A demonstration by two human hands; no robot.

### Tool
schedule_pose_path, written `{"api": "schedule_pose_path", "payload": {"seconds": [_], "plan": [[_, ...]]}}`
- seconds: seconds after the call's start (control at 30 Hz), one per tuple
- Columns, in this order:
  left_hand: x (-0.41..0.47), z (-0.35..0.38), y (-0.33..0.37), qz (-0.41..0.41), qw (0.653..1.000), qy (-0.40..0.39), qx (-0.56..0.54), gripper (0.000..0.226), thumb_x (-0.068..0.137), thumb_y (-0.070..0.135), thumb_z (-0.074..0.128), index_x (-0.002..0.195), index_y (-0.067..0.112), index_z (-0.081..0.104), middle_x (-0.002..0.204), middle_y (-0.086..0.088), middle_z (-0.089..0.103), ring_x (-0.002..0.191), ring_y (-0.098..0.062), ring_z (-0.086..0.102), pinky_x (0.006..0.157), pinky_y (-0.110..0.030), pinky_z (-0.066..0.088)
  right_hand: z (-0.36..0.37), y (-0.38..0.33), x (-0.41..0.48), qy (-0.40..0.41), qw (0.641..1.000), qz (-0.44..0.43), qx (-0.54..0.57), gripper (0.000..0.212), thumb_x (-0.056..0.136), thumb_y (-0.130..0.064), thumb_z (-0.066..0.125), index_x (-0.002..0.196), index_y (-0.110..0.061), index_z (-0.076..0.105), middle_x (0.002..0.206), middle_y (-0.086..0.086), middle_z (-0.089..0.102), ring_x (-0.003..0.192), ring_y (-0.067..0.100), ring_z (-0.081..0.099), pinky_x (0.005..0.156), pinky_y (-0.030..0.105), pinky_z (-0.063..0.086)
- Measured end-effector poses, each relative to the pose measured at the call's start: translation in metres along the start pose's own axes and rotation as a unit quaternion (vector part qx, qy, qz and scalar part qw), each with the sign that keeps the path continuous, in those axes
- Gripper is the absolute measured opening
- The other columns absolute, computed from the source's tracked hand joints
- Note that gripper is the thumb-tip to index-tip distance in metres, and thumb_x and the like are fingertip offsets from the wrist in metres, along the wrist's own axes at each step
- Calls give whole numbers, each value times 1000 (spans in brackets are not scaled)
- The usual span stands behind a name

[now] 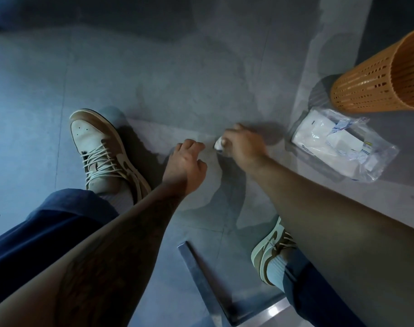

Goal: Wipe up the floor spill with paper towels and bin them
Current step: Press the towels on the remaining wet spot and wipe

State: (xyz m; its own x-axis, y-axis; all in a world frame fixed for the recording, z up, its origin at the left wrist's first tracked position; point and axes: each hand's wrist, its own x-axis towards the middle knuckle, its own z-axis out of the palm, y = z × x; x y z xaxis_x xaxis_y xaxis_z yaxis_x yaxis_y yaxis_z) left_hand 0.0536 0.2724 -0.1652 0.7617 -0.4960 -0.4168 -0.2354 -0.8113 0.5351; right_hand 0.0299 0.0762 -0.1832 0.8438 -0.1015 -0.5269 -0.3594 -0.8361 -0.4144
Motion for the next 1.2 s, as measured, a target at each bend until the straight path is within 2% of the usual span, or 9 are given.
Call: {"api": "schedule_pose_path", "payload": {"seconds": [0.1,0.23,0.47,0.53,0.63,0.7,0.97,1.07,1.2], "plan": [[5,-4,-2,-25,1000,6,-16,42,83,12,54,123,10,63,123,-9,60,113,-30,54,95,-45,49,-5,16,-13,37,999,-2,-25,16,76,-28,69,90,-20,72,99,6,65,97,33,62,75,33,45],[8,-7,-4,-52,998,1,-18,40,86,16,53,125,13,62,126,-6,59,116,-27,52,100,-46,47,-23,26,14,122,988,93,-12,13,84,-22,63,91,-16,72,103,10,67,94,34,63,76,34,44],[7,-12,3,-110,993,-8,-31,36,89,17,56,125,16,62,128,-5,58,117,-27,51,99,-44,47,2,-18,1,-66,995,-61,-42,13,90,-27,61,87,-15,66,100,9,64,98,30,62,77,30,46],[7,-15,6,-115,993,-14,-20,35,90,18,57,124,16,63,128,-4,58,117,-26,52,100,-44,47,-7,-4,-7,-71,995,-40,-60,12,86,-26,64,90,-16,70,106,9,65,103,30,63,79,25,44],[13,-17,24,-99,995,-12,-30,34,87,17,58,120,14,66,123,-8,61,114,-30,56,98,-43,49,-32,20,-18,-11,998,60,3,14,80,-24,69,93,-19,72,108,8,66,101,30,64,80,27,48],[27,-21,51,-81,995,4,-59,35,84,20,57,117,11,67,120,-11,63,109,-33,60,96,-44,50,-54,22,-25,87,989,84,81,13,79,-26,70,90,-20,71,102,5,66,95,27,64,76,29,48],[100,-55,224,91,969,93,-209,34,77,24,52,103,9,69,104,-4,63,83,-21,63,81,-34,56,-201,57,-41,406,856,153,281,4,79,-23,67,78,-21,64,71,-8,62,67,10,60,70,33,53],[119,-57,277,129,974,67,-175,39,75,30,48,105,16,69,108,-4,68,87,-21,67,83,-37,56,-243,94,-58,473,793,200,327,14,81,-19,70,76,-25,59,63,-14,56,59,-3,53,64,12,44],[129,-44,322,155,973,32,-168,36,74,25,50,102,14,70,102,-3,68,84,-19,65,84,-35,55,-259,146,-71,490,728,259,403,15,80,-11,70,79,-20,59,71,-14,60,64,-1,58,69,16,53]]}}
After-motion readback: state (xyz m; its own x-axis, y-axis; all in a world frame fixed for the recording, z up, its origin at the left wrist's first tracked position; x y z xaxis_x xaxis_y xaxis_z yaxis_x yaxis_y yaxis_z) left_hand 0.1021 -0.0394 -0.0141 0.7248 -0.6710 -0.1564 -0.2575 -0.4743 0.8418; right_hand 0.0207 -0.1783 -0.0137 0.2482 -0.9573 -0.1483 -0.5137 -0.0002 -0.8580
